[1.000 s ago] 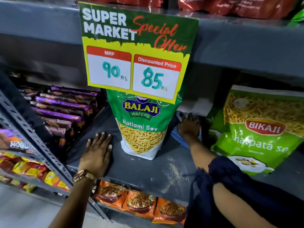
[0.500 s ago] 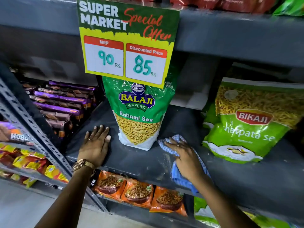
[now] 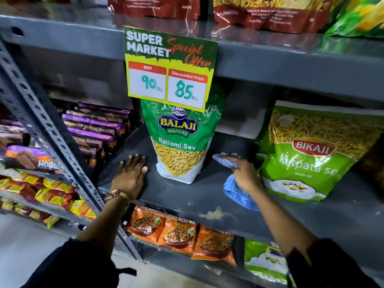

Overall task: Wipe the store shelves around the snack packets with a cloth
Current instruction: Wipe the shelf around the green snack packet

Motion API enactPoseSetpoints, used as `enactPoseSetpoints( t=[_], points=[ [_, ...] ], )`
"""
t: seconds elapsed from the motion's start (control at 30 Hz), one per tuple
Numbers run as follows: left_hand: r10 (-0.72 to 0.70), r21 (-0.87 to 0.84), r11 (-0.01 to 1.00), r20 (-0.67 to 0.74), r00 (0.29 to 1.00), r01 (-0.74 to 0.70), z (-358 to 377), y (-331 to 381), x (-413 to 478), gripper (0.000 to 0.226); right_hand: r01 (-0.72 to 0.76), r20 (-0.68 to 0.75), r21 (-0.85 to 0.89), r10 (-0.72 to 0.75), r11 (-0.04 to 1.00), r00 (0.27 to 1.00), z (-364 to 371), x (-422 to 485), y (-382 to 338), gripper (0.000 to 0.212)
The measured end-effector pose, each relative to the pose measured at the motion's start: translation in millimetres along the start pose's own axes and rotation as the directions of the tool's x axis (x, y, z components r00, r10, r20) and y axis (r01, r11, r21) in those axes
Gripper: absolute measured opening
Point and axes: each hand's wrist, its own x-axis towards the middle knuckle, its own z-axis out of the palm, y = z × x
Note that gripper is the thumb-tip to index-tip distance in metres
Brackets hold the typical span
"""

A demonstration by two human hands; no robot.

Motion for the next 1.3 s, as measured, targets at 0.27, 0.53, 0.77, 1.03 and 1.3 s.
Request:
enactPoseSetpoints(
  t=[0.27, 0.53, 0.77, 1.03, 1.3],
  points=[
    [0.015, -0.042, 0.999, -0.040, 0.999, -0.017, -4, 5, -3, 0.070, 0.308, 0.289, -0.042, -0.284, 0.950, 0.914, 24, -69, -5, 0.063],
    [0.050, -0.137, 0.989, 0.022, 0.999, -0.047, -14, -4, -2, 0.067, 0.125, 0.357, 0.174, -0.181, 0.977, 0.917, -5, -133, -10, 0.062],
    [0.164, -0.283, 0.947, 0.014, 0.986, -0.153, -13, -31, -4, 0.058, 0.442, 0.406, -0.001, -0.404, 0.897, 0.820, 74, -63, -135, 0.072],
    [0.206, -0.242, 0.950, 0.013, 0.978, -0.197, -7, -36, -3, 0.060, 0.432, 0.493, -0.096, -0.335, 0.897, 0.803, 86, -83, -90, 0.080],
    [0.237, -0.226, 0.949, 0.057, 0.970, -0.219, -13, -34, -7, 0.062, 0.242, 0.447, -0.132, -0.160, 0.961, 0.880, 1, -143, -39, 0.081]
  ],
)
